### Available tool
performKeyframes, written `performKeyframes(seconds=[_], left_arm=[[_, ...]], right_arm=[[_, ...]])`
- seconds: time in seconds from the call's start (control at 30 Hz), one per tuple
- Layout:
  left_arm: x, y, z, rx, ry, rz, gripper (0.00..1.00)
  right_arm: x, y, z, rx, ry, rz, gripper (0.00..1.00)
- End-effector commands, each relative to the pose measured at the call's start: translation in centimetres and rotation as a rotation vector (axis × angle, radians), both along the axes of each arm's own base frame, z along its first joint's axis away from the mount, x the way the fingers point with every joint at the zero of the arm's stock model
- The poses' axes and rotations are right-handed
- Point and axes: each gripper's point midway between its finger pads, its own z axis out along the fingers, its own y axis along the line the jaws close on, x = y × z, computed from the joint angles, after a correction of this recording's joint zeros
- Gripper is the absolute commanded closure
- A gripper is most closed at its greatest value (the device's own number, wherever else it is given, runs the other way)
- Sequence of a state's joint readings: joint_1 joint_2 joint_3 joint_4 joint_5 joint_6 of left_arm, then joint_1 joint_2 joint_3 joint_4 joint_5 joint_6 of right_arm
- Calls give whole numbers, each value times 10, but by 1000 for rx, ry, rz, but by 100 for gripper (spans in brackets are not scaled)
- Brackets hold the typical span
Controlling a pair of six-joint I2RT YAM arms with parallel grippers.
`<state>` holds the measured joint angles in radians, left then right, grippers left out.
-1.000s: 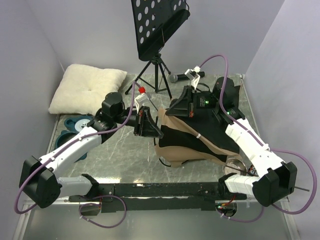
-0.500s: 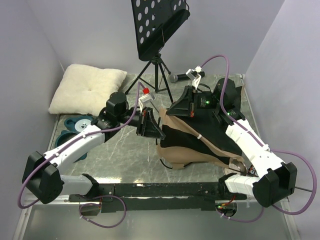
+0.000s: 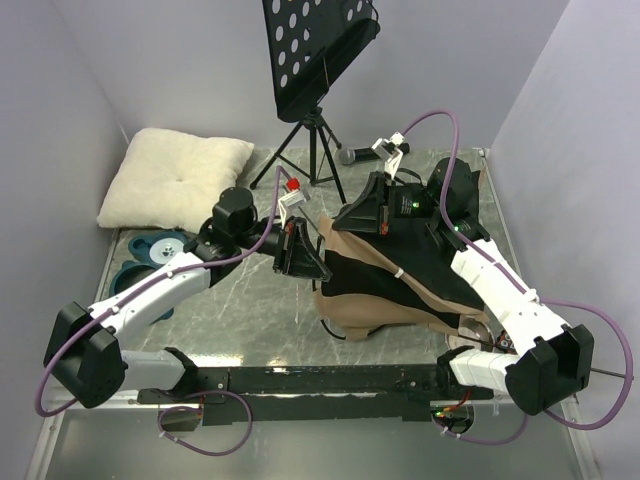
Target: Set up the pet tent
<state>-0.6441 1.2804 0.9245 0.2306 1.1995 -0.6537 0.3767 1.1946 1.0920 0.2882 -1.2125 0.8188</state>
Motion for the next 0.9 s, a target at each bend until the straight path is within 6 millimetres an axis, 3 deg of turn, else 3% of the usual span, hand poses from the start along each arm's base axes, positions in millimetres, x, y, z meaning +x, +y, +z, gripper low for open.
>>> performKeyframes(seconds=[0.0, 0.27, 0.6, 0.87], left_arm=[[-55, 18, -69, 271, 445, -174, 99], [-51, 14, -66, 272, 453, -174, 99], [-43, 9, -44, 231, 379, -201, 99], [-48, 13, -19, 158, 276, -185, 99]], right_arm=[[-3, -27, 129, 303, -423, -247, 100], [-6, -26, 117, 289, -395, -221, 100], [-12, -16, 79, 220, -334, -166, 100], [-8, -15, 65, 179, -324, -167, 100]])
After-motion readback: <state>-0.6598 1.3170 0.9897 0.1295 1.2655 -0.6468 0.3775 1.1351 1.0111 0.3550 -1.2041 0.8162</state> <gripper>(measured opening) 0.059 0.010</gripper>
